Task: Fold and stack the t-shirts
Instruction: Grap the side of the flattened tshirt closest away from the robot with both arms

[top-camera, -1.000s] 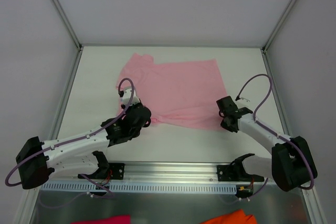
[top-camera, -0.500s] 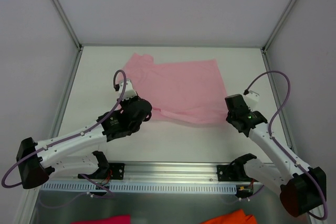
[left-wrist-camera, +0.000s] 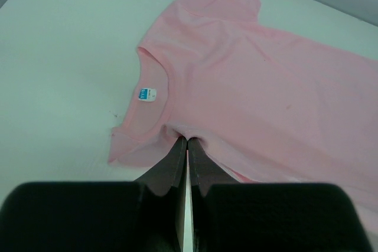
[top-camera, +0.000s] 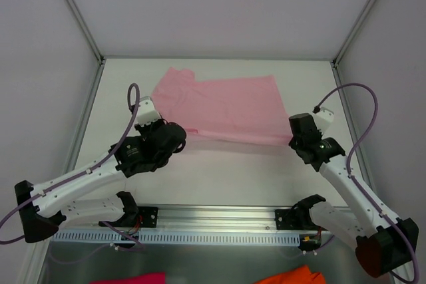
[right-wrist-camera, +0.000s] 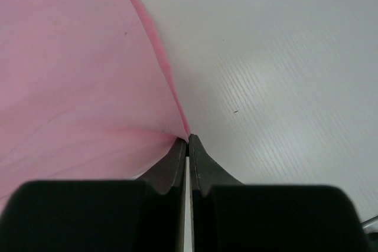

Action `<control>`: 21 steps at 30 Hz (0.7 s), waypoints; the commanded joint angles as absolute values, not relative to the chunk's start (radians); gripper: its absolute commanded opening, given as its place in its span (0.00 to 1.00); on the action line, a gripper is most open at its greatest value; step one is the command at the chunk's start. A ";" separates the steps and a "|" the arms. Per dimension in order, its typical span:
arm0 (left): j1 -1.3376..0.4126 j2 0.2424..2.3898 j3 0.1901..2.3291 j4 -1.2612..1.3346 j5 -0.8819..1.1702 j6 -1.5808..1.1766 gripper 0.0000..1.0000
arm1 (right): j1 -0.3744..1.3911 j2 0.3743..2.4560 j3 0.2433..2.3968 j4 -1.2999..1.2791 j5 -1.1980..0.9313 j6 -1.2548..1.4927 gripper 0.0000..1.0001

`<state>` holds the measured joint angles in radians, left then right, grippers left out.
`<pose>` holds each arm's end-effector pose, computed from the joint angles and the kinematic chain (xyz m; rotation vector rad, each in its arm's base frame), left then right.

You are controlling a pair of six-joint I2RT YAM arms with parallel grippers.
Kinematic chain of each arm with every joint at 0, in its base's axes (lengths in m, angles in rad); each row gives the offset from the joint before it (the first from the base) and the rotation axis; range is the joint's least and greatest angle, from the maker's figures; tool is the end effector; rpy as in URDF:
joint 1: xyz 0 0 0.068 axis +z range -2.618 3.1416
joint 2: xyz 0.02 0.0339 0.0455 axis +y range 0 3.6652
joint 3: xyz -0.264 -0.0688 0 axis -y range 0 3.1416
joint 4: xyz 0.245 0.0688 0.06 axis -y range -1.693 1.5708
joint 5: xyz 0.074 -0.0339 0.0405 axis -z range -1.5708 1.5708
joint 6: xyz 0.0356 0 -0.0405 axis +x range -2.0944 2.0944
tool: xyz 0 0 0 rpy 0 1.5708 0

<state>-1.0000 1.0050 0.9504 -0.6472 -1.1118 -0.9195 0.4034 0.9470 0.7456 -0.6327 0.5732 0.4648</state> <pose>0.1322 -0.1468 0.3249 -0.4432 1.8076 -0.0423 0.1802 0.0559 0.2606 0.3232 2.2297 -0.2352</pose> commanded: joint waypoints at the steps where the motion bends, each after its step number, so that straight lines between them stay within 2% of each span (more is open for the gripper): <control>1: -1.000 0.965 1.006 -0.726 -1.164 -0.946 0.00 | 0.403 0.867 0.819 -0.689 0.647 0.454 0.01; 16: -1.058 0.914 1.006 -0.713 -1.147 -0.902 0.00 | 0.439 0.627 0.844 -0.861 0.689 0.431 0.01; 21: -1.066 0.922 0.996 -0.660 -1.123 -0.842 0.00 | 0.439 0.750 0.884 -0.836 0.612 0.367 0.01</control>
